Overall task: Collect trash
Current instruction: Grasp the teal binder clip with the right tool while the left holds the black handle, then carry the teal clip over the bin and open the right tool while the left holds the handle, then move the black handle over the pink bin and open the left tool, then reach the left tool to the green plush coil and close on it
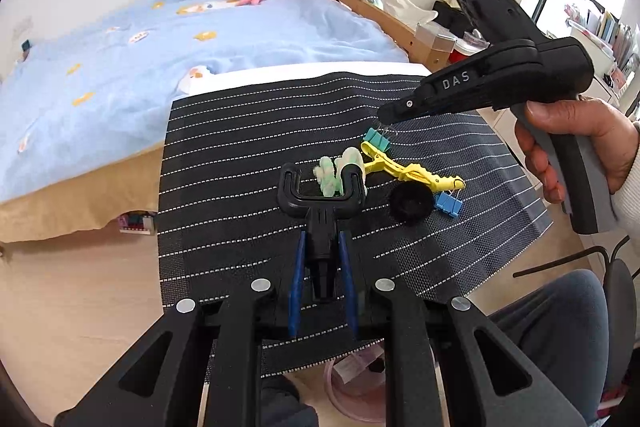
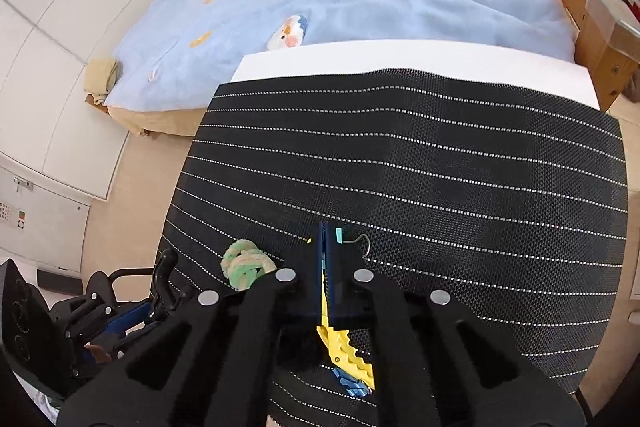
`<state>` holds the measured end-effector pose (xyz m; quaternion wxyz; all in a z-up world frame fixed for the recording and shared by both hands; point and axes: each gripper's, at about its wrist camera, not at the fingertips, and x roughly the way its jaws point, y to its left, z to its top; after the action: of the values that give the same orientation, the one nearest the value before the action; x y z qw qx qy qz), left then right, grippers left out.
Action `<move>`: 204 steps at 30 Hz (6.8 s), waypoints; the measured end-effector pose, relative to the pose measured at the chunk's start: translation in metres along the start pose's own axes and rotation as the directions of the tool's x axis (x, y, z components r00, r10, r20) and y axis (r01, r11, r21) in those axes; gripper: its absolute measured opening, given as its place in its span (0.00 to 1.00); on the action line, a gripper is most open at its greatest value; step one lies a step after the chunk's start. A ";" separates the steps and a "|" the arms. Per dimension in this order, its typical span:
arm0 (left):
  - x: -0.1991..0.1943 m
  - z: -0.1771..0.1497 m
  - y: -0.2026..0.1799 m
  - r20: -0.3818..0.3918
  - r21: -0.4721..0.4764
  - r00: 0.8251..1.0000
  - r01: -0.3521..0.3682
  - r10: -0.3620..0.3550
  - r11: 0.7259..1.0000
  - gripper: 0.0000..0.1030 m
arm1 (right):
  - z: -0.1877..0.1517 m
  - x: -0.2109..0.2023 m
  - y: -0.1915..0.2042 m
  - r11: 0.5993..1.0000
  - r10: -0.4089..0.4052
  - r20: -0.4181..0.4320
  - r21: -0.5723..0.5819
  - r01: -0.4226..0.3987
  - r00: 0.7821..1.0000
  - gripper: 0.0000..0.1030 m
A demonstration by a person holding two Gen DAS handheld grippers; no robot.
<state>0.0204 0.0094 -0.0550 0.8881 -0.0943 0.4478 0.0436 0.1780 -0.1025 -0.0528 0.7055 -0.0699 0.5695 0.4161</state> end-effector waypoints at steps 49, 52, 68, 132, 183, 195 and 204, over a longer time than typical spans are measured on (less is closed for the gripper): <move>-0.102 -0.064 -0.060 0.067 0.143 0.995 0.059 -0.069 0.988 0.16 | -0.229 -0.153 0.068 0.980 -0.036 0.196 -0.186 0.073 0.980 0.01; -0.105 -0.070 -0.059 0.064 0.136 0.995 0.064 -0.073 0.989 0.16 | -0.237 -0.143 0.069 0.981 -0.028 0.169 -0.186 0.060 0.985 0.01; -0.109 -0.077 -0.061 0.057 0.127 0.995 0.078 -0.085 0.989 0.16 | -0.244 -0.129 0.063 0.987 -0.003 0.146 -0.157 0.027 0.989 0.79; -0.098 -0.087 -0.079 0.071 0.135 0.994 0.068 -0.079 0.988 0.93 | -0.255 -0.173 0.036 0.992 -0.095 0.290 -0.056 0.116 0.952 0.96; 0.060 0.054 -0.001 -0.145 -0.035 0.989 -0.006 0.000 0.999 0.92 | -0.209 -0.160 0.009 0.996 -0.076 0.290 -0.020 0.086 0.954 0.97; 0.076 0.053 -0.002 -0.178 -0.046 0.984 0.007 -0.016 0.999 0.54 | -0.207 -0.155 0.005 0.996 -0.080 0.278 -0.013 0.087 0.957 0.97; 0.077 0.051 -0.006 -0.181 -0.021 0.983 0.024 -0.027 0.999 0.15 | -0.204 -0.150 0.005 0.996 -0.078 0.271 -0.016 0.085 0.959 0.97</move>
<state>0.1075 0.0138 -0.0868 0.8432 -0.1118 0.5252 0.0274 0.0216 -0.2920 0.0091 0.7920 -0.0454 0.4589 0.4000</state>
